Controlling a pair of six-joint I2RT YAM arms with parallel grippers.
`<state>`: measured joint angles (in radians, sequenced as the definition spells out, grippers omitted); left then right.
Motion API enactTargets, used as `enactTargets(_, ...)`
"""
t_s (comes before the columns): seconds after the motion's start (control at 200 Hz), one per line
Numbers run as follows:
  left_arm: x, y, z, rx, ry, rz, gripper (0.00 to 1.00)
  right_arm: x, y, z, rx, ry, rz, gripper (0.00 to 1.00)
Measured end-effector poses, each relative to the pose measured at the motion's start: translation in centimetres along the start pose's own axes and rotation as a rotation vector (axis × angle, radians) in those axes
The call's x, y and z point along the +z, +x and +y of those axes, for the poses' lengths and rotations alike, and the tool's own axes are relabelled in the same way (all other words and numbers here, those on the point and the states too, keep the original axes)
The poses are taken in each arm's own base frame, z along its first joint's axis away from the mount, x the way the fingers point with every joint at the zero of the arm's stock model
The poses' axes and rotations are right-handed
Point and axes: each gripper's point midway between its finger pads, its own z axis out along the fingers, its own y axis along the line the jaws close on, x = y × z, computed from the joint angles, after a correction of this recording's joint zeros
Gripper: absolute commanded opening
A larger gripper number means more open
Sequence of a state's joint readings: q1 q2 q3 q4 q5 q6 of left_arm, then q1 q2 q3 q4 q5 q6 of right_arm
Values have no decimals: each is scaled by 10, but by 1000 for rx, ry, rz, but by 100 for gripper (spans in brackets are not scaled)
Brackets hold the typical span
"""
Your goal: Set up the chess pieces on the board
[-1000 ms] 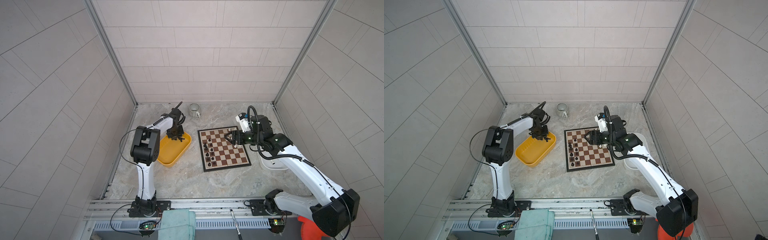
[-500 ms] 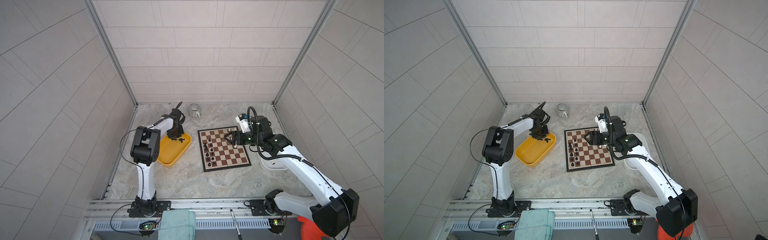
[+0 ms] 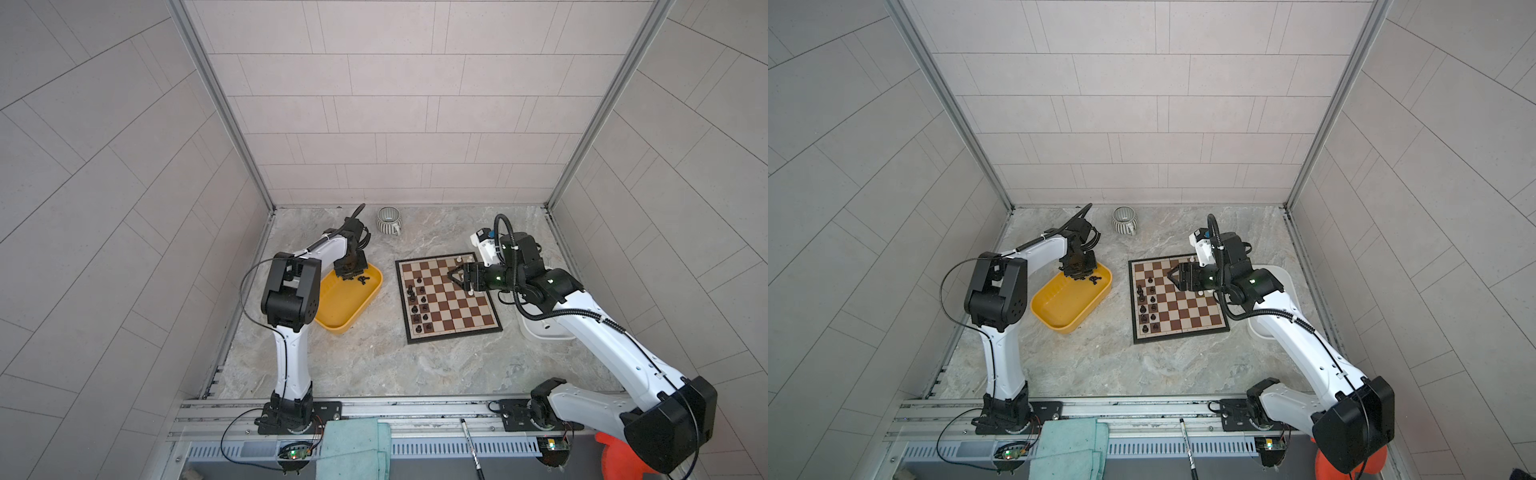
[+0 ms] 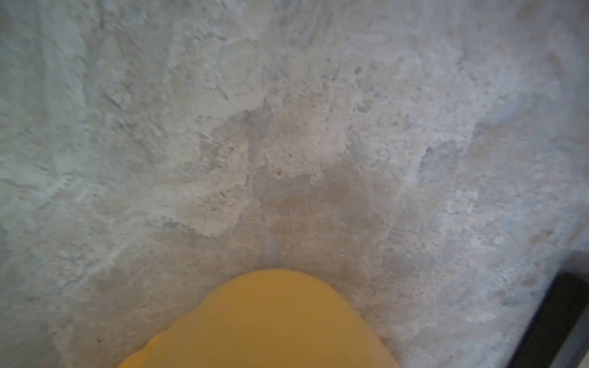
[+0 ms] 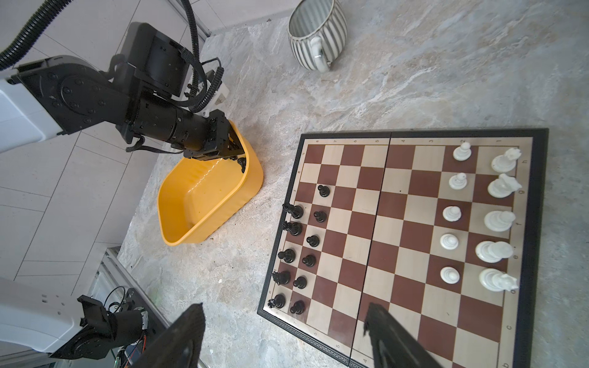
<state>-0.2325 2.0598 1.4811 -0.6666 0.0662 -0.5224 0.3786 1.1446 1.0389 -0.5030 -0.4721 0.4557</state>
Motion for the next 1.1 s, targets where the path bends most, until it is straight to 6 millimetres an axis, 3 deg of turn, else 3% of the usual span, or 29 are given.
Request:
enactTargets(0.38, -4, -1, 2, 6, -15, -10, 30, 2, -1, 3, 7, -21, 1, 80)
enactTargets(0.575, -5, 0, 2, 6, -21, -6, 30, 5, 2, 2, 13, -22, 8, 79)
enactTargets(1.101, -8, 0, 3, 5, -32, -11, 9, 9, 6, 1, 22, -31, 26, 78)
